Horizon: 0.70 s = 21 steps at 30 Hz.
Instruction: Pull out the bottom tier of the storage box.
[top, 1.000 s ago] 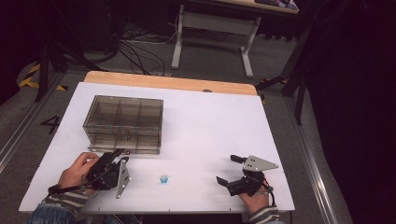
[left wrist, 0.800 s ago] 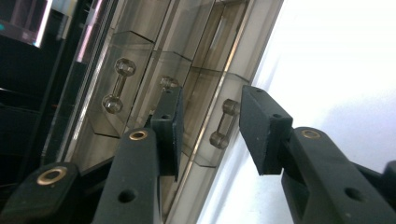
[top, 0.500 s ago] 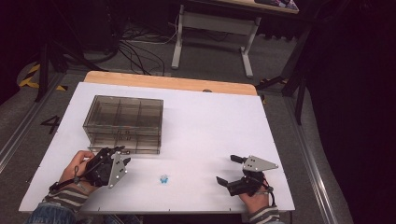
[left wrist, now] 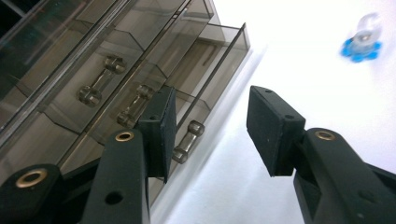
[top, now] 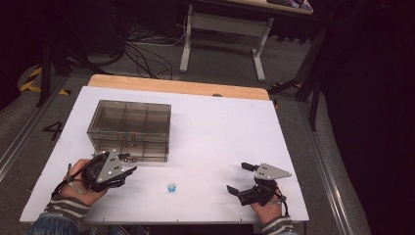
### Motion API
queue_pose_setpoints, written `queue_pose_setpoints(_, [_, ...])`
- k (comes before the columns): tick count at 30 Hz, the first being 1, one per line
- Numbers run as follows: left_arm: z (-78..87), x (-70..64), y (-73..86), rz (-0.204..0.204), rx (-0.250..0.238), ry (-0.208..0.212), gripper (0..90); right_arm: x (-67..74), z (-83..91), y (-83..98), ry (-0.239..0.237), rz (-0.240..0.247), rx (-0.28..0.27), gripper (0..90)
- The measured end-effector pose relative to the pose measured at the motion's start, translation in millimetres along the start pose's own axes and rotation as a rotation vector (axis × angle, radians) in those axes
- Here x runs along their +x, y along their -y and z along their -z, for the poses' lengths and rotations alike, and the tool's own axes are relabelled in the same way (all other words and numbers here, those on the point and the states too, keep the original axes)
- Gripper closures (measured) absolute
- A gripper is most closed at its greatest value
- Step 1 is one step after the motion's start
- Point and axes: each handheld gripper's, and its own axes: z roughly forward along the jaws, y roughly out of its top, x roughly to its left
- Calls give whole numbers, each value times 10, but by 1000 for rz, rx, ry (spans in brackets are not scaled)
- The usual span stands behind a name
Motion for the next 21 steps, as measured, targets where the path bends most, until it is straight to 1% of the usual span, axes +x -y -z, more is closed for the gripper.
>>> queue_pose_setpoints(2, [13, 23, 2, 19, -9, 14, 532, 0, 0, 0, 0, 0, 0, 7])
queue_pose_setpoints(5, [27, 62, 5, 43, -19, 49, 544, 1, 1, 0, 1, 0, 0, 7])
queue_pose_setpoints(7, [33, 84, 7, 56, -22, 71, 567, 0, 0, 0, 1, -1, 0, 7])
queue_pose_setpoints(10, [39, 130, 11, 75, -13, 110, 616, 0, 0, 0, 0, -1, 0, 7])
queue_pose_setpoints(11, [38, 136, 13, 87, -12, 119, 620, -1, 0, 0, -1, -1, 0, 7])
queue_pose_setpoints(13, [41, 151, 14, 90, -7, 133, 620, -1, 0, 0, -2, -2, -2, 7])
queue_pose_setpoints(19, [43, 162, 13, 93, 1, 153, 618, -7, -1, -2, -5, -3, -2, 7])
queue_pose_setpoints(21, [45, 168, 2, 86, 4, 166, 617, -8, -1, -3, -7, -6, -5, 7])
